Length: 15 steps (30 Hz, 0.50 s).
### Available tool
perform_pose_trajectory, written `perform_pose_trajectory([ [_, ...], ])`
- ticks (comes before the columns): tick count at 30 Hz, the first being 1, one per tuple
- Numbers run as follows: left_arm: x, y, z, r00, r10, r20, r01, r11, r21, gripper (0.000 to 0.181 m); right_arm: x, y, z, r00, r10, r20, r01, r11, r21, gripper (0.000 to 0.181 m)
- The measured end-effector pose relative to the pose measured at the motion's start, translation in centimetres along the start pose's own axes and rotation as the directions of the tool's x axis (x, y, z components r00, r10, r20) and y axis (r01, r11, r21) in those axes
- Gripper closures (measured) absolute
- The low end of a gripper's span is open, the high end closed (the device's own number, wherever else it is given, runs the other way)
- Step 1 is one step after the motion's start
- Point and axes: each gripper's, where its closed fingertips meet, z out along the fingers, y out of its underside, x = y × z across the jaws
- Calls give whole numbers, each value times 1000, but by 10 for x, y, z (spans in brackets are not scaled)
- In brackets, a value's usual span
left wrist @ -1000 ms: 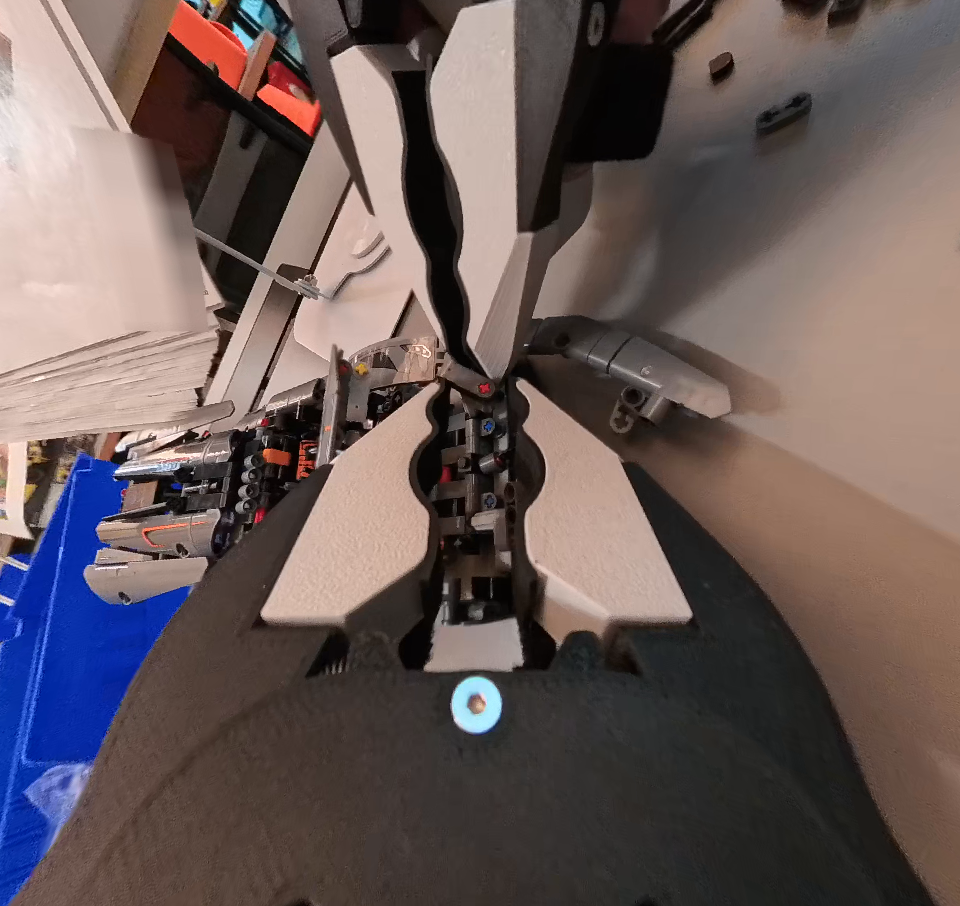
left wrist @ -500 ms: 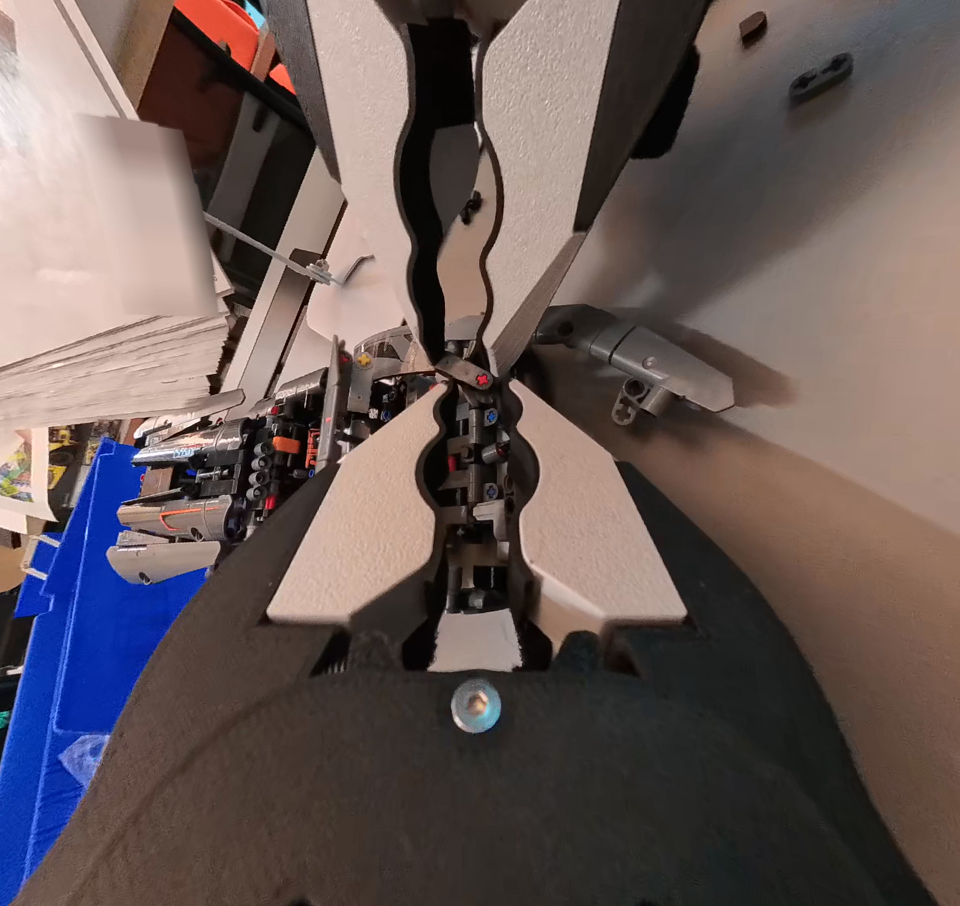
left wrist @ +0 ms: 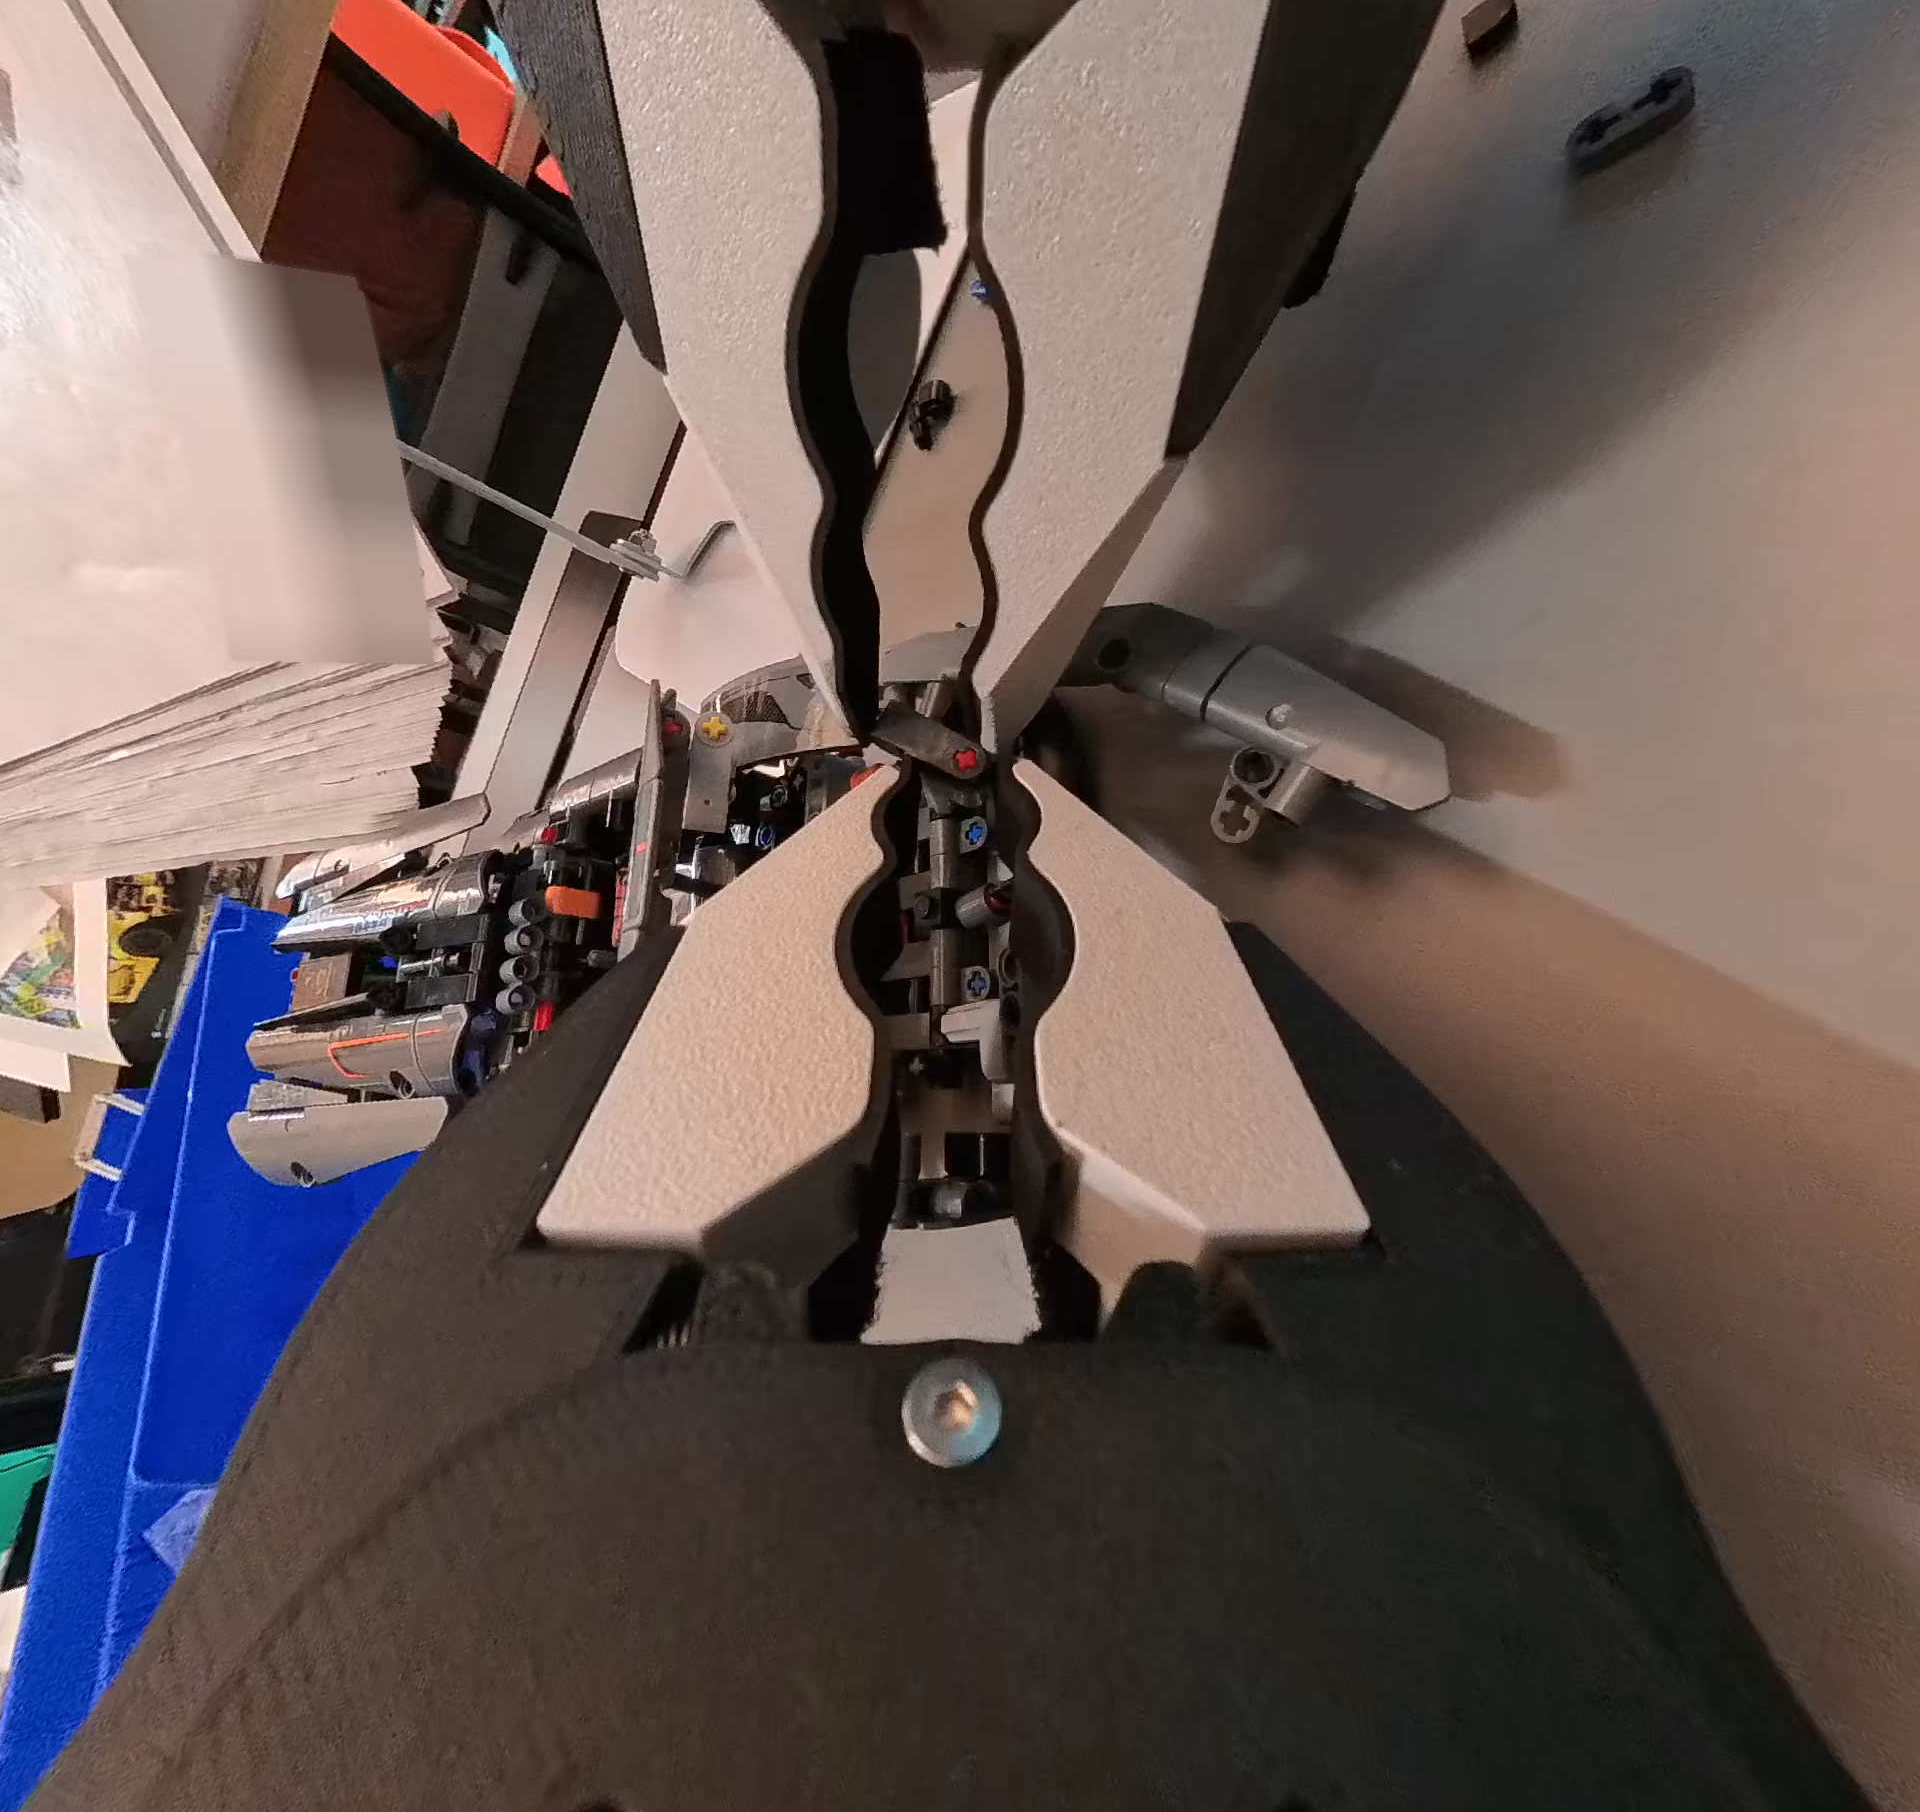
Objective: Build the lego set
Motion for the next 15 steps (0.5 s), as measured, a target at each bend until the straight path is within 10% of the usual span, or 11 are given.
perform_pose_trajectory([
  [15,1,1,0,1000,22,-2,-22,1000,-12,171,-1,3,-2,992,115,57,-114,993,-11,168],
])
